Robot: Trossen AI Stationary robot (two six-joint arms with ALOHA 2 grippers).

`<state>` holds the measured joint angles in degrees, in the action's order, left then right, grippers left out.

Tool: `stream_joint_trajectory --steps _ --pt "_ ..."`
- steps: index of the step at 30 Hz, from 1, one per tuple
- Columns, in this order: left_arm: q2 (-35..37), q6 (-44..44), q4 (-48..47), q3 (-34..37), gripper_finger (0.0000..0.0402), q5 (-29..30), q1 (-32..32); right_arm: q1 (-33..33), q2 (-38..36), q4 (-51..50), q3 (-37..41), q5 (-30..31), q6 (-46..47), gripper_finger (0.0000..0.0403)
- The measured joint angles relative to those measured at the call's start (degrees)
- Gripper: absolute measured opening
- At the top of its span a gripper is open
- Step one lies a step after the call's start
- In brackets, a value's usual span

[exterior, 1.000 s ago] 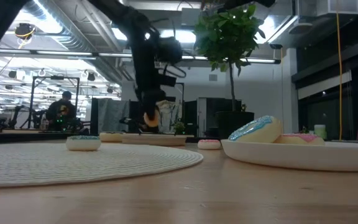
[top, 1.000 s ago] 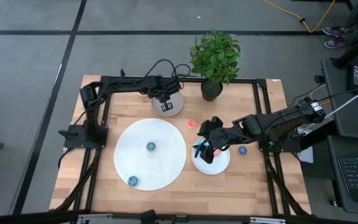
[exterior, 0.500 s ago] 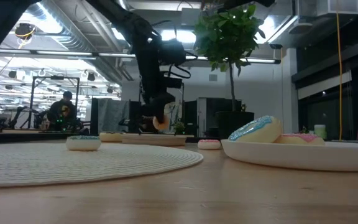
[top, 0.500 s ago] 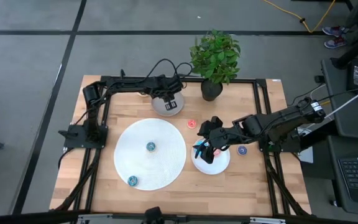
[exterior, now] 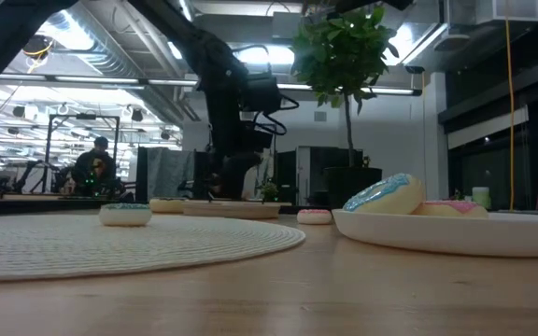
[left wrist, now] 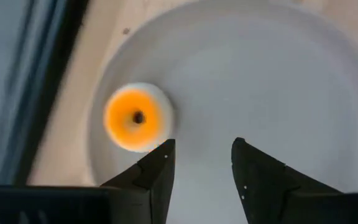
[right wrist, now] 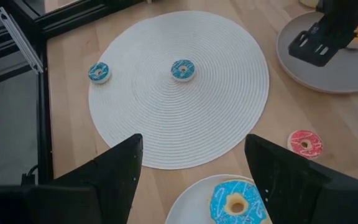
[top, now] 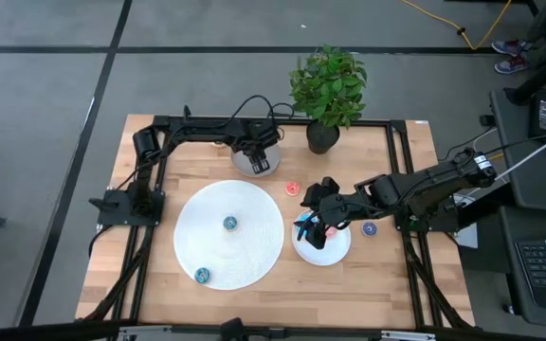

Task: Pick & Place donuts
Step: Put the small purple donut on the brown plate

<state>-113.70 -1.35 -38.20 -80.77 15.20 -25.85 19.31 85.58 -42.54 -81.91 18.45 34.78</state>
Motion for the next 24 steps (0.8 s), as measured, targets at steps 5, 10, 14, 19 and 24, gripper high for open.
stream_joint_trajectory --steps 5,10,14,19,24 --pt "2.1 4.2 -0.7 0.0 0.0155 -4.2 -1.3 0.0 0.0 0.0 0.0 0.0 0.7 0.0284" --pt "5.7 6.2 -2.0 0.0 0.0153 -8.0 -2.3 0.0 0.0 -0.1 0.0 0.0 1.0 0.0284" --pt "10.1 8.1 -1.9 0.0 0.0154 -9.5 -2.1 0.3 0.0 0.3 2.2 0.5 3.6 0.0284" --pt "16.9 8.6 3.4 0.0 0.0149 -10.7 0.3 2.3 -0.3 1.4 6.2 5.4 7.5 0.0284" --pt "23.0 9.4 6.6 0.0 0.0145 -10.3 3.4 3.3 -0.5 3.1 9.6 6.7 11.9 0.0284"
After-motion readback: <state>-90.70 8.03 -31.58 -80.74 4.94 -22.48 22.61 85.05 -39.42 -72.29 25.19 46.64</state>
